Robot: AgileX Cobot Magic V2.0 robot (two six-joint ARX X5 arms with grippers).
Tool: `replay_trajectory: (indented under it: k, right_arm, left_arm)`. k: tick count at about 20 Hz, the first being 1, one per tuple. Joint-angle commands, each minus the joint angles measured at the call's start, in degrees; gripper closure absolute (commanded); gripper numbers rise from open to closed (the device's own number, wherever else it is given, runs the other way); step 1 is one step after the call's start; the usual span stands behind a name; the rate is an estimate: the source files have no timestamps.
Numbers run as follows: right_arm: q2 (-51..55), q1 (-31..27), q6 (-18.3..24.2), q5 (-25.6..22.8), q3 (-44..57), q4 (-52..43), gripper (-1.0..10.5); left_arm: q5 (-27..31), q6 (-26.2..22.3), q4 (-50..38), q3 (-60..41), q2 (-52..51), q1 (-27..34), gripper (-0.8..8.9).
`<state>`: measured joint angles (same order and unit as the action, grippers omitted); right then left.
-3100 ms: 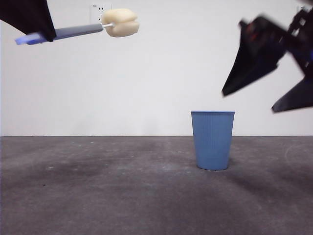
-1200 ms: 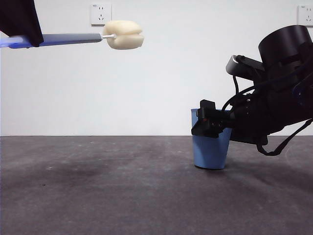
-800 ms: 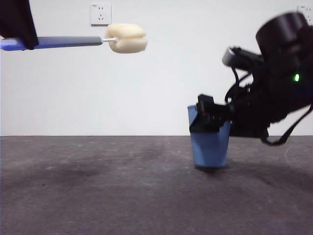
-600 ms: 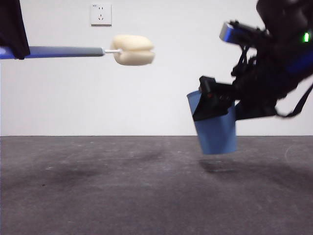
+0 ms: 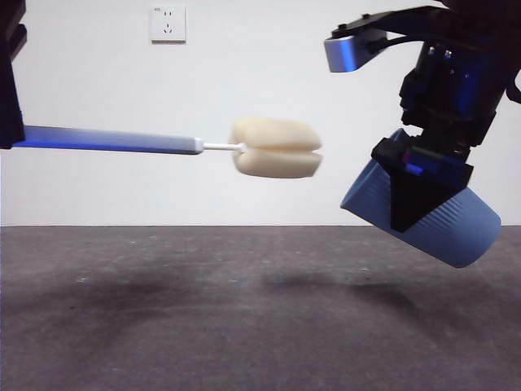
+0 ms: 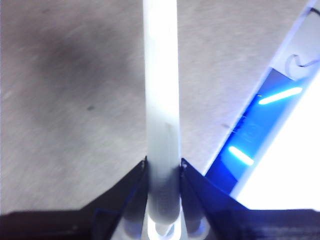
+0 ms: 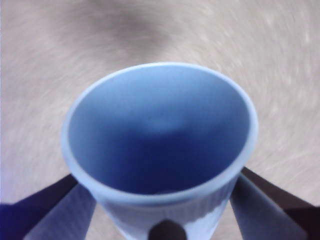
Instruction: Pick up the cup brush,pick up the cup,insert the brush into the cup,clean the cup,put the cup brush back,put the cup back to the fixed position on the table
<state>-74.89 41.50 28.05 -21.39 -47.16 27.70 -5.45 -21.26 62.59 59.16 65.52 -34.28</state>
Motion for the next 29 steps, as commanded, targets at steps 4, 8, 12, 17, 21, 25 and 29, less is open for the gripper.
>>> replay_trajectory:
  k: [4,8,12,17,21,25,29]
  right_arm:
    - [-0.1,5.5,9.2,-6.8,-0.1,1.4,9.6]
    - [-0.1,8.8,10.8,-7.8,-0.1,1.8,9.6]
    - [-0.2,12.5,13.3,-9.2,-0.1,3.5,9.6]
    - [-0.9,16.9,13.7,-10.0,-0.1,3.8,9.6]
    - [-1.9,19.0,13.8,-10.3,-0.1,4.2,9.6]
    - [-1.9,19.0,13.8,-11.6,-0.1,4.7,9.6]
    - [-1.9,18.0,13.8,-14.5,-0.1,6.1,9.6]
  left_arm:
    - [-1.1,-1.2,1.4,0.2,1.2,-5.6,8.22]
    - [-1.0,0.9,0.1,0.2,4.6,-9.3,8.22]
    - [-1.0,3.5,-4.1,0.2,7.3,-11.4,8.22]
    - [-1.1,5.3,-7.1,0.2,10.6,-14.2,8.22]
    - [-1.1,7.0,-10.4,0.2,11.9,-15.7,8.22]
    - [-0.5,8.4,-11.1,0.2,11.8,-16.4,8.22]
    - [4.2,8.6,-7.6,0.2,11.4,-15.9,8.22]
